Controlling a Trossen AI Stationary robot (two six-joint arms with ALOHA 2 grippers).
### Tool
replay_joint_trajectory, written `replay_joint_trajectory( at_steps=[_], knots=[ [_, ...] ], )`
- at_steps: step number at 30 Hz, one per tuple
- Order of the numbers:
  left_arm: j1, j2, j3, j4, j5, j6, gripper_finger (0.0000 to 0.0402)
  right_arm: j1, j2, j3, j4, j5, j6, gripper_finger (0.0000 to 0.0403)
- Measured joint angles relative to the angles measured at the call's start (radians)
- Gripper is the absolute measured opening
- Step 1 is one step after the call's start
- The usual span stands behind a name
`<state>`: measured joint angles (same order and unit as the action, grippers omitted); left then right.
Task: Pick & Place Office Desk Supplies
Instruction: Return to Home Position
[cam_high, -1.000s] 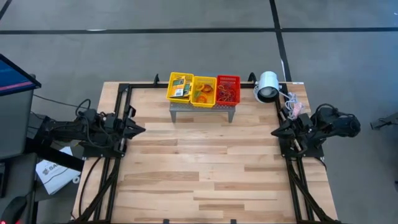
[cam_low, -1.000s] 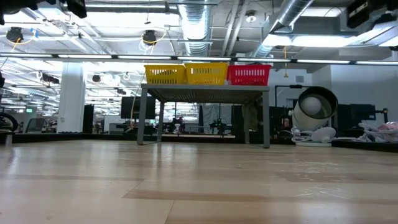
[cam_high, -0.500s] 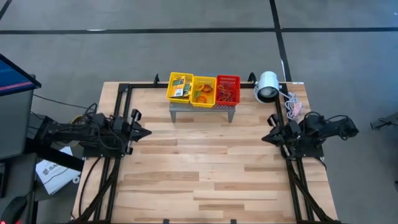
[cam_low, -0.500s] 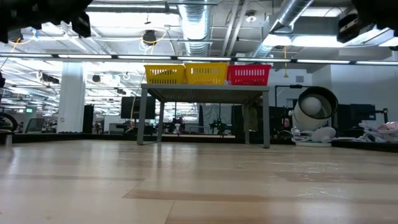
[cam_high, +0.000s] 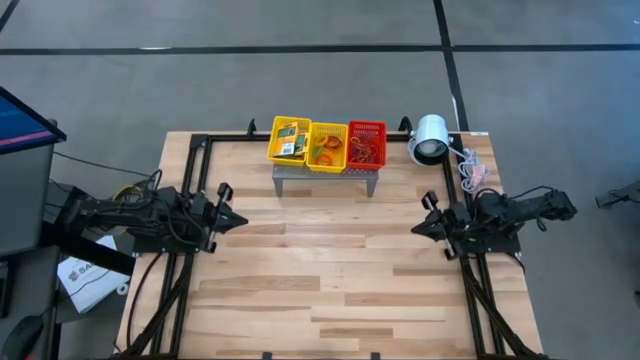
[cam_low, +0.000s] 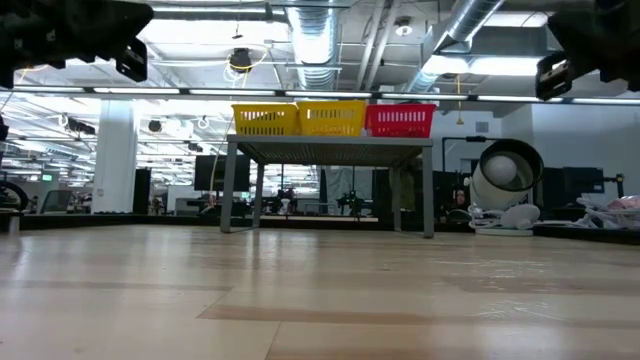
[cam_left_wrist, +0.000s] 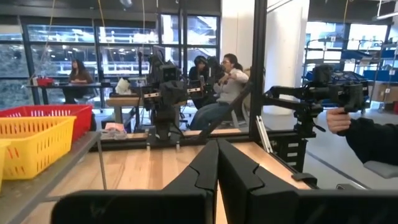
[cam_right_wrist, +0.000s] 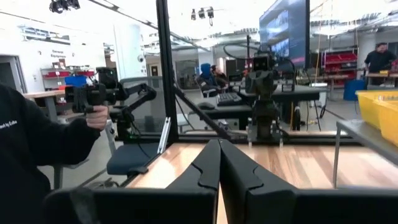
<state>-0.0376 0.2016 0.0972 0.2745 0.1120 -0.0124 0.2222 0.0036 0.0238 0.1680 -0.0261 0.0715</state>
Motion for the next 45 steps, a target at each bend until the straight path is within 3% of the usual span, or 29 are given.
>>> replay_joint_trajectory(
  at_steps=[13,23,28,40,45],
  knots=[
    [0.002,0.000,-0.012,-0.068,-0.016,-0.001,0.0001,-0.001,0.000,-0.012,-0.069,0.000,0.034,0.0000],
    [0.101,0.000,-0.019,-0.163,-0.012,-0.052,0.0001,-0.002,0.002,-0.012,-0.161,0.051,0.072,0.0000],
    [0.127,0.000,-0.087,-0.107,0.039,-0.075,0.0001,-0.002,0.003,-0.011,-0.162,0.052,0.079,0.0000],
    [0.129,-0.009,-0.091,-0.084,0.056,-0.076,0.0001,-0.002,0.003,-0.011,-0.164,0.052,0.087,0.0000],
    [0.129,-0.084,-0.091,-0.073,0.132,-0.075,0.0001,-0.002,0.002,-0.011,-0.164,0.052,0.089,0.0000]
  ],
)
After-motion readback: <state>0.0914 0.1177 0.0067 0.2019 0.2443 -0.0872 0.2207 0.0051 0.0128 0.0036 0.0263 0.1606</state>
